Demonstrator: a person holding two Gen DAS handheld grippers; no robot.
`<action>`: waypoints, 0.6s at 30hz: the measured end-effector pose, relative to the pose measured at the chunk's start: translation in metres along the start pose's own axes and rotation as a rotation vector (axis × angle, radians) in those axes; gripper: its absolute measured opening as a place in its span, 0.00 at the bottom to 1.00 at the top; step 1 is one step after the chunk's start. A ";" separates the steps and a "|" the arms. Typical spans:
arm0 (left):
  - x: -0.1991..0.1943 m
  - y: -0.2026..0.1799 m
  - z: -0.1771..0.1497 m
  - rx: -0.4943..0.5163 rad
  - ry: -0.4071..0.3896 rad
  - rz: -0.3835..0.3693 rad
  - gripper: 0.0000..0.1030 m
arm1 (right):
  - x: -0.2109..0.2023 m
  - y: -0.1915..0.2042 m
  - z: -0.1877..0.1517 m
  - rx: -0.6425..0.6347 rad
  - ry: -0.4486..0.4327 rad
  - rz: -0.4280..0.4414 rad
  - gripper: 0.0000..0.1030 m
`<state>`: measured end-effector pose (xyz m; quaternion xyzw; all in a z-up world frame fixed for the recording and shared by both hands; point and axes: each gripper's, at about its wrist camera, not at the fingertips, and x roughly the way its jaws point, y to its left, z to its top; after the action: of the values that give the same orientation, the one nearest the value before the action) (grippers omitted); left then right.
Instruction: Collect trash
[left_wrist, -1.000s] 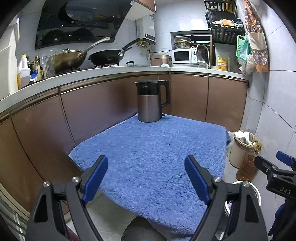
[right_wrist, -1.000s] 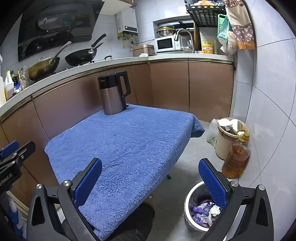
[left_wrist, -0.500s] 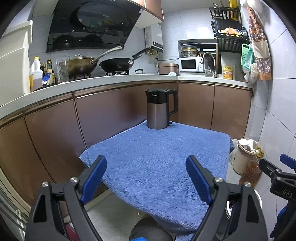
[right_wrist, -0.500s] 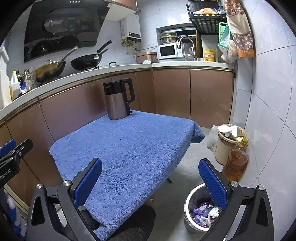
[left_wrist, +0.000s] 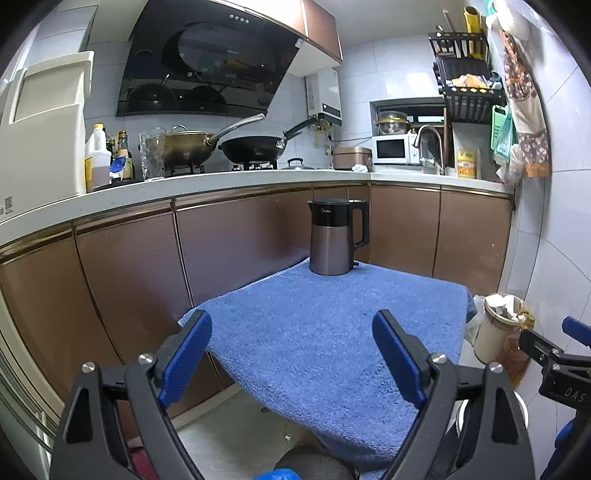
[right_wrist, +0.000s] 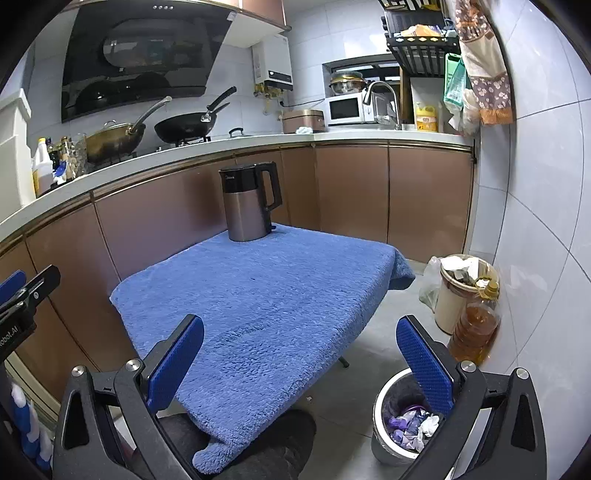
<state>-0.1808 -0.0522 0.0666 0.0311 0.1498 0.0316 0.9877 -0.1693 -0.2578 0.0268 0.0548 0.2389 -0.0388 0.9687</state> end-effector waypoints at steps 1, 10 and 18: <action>-0.001 0.001 0.000 -0.007 -0.002 -0.002 0.86 | -0.002 0.000 0.000 0.000 -0.003 0.002 0.99; -0.010 0.004 -0.001 -0.016 -0.014 -0.011 0.98 | -0.010 -0.001 -0.001 0.002 -0.014 0.011 0.99; -0.012 0.005 -0.002 -0.019 -0.016 -0.010 0.98 | -0.014 0.000 -0.002 -0.002 -0.021 0.019 0.99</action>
<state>-0.1933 -0.0484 0.0690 0.0210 0.1418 0.0276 0.9893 -0.1824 -0.2564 0.0319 0.0559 0.2283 -0.0300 0.9715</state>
